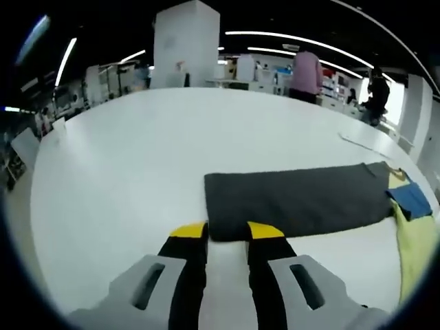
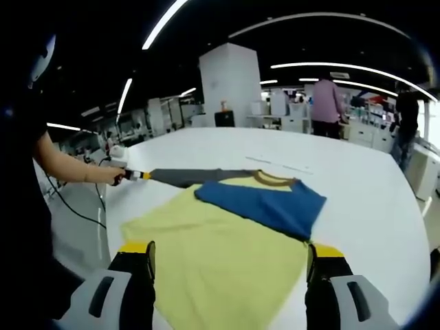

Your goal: Fold the garment on the visible template until the final outline fits inside the template.

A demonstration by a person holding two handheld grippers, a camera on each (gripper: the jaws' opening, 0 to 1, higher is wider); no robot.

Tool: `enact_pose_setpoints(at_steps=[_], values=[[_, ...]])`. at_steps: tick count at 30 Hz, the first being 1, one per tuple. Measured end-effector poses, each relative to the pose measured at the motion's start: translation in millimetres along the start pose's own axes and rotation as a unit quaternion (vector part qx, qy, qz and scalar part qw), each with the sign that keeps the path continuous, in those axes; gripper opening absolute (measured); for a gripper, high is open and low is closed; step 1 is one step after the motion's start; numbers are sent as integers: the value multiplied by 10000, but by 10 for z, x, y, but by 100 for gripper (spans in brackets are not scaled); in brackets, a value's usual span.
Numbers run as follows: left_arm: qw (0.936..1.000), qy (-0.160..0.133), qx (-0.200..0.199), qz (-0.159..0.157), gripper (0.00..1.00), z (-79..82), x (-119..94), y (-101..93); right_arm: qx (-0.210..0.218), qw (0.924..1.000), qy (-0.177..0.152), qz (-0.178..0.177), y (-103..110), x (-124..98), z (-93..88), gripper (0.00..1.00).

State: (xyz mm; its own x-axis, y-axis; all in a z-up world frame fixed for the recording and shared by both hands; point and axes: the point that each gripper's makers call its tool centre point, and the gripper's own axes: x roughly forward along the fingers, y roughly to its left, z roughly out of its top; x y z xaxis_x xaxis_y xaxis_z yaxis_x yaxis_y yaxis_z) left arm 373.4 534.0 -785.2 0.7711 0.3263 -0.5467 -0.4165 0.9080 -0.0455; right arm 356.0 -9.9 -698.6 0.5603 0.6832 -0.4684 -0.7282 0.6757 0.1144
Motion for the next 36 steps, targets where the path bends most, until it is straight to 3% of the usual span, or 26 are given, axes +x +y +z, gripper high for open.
enact_pose_setpoints(at_steps=[2,5,9,21,36], values=[[9999,59,-124,97,11,-21,-4,27,10,10000,4,-5,-2,-3,-5,90],[9975,12,-670,202,9,-19,-9,62,10,10000,26,-33,-16,-8,-23,90],[9990,48,-397,174,8,-16,9,54,-4,10000,52,-47,-13,-16,-45,89],[9956,195,-919,30,1,-18,65,74,-7,9999,99,-112,-22,-14,-99,90],[9959,67,-887,-164,1,72,-73,-32,18,9999,29,-103,-18,-42,-106,92]])
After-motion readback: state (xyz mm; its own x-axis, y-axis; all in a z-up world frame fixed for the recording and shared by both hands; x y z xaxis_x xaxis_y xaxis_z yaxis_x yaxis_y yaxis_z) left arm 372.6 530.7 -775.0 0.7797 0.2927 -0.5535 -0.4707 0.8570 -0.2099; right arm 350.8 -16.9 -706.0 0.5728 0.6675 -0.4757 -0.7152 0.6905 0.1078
